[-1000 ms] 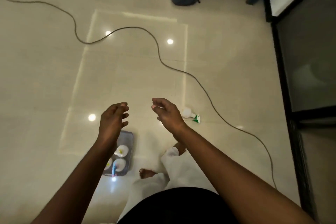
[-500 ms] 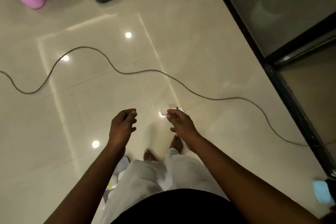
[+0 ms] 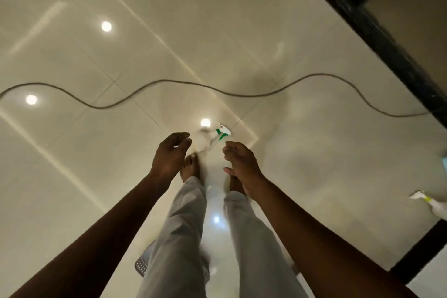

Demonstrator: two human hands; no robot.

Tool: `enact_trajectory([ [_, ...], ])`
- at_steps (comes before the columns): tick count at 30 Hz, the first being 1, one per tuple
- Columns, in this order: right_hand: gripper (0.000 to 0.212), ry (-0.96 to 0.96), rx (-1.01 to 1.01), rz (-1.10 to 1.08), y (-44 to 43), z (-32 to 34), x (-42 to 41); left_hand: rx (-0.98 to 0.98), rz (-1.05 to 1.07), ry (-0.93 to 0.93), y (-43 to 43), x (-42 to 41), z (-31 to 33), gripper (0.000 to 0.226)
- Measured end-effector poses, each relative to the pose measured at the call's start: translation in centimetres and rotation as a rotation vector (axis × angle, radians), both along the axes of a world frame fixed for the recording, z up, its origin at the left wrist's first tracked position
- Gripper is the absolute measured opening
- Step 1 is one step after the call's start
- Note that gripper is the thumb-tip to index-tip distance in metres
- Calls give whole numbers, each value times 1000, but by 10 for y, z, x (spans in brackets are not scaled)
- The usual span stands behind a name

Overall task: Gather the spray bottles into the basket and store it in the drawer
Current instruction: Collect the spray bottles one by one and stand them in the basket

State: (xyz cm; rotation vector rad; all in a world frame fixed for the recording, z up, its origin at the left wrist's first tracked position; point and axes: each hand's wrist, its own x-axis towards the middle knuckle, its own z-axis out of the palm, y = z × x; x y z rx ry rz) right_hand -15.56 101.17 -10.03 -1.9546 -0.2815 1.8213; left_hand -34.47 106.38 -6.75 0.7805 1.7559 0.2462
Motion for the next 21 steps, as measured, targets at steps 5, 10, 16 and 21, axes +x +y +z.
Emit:
enact_trajectory([
  [5, 44, 15, -83, -90, 13, -106, -5, -70, -141, 36, 34, -1, -118, 31],
  [10, 47, 74, -182, -203, 19, -209, -24, -159, -205, 80, 50, -9, -232, 35],
  [16, 56, 82, -304, -254, 17, -310, -48, -258, -233, 96, 48, -14, -341, 39],
  [21, 63, 82, -342, -215, 18, -358, -62, -357, -211, 53, 45, -12, -390, 51],
])
